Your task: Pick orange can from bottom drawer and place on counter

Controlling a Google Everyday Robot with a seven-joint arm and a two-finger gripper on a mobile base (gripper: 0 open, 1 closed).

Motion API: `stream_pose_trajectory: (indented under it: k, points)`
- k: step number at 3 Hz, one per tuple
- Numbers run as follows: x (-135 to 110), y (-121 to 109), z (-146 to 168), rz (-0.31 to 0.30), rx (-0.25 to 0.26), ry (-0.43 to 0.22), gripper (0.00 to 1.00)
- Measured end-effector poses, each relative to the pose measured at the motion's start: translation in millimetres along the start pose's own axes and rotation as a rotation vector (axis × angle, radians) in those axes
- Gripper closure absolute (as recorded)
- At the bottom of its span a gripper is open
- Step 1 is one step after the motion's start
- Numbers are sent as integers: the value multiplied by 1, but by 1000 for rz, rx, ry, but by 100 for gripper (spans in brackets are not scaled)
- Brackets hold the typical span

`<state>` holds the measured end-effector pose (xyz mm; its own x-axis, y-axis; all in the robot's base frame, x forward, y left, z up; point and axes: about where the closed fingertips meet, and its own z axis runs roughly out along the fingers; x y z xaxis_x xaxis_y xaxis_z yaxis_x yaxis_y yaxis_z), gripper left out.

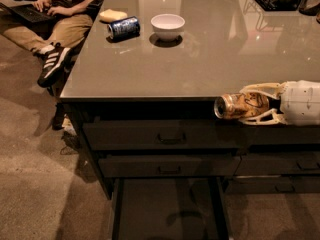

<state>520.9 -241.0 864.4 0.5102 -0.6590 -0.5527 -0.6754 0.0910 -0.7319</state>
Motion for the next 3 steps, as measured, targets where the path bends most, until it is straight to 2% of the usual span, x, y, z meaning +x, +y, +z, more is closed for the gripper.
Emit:
stream_pose_trajectory:
  k: [1,2,3]
  points:
    - [5,-10,-5,35,38,-30,100]
    - [19,-37,-25,60,59,-34,100]
    - [36,-69,-40,94,35,-16,100]
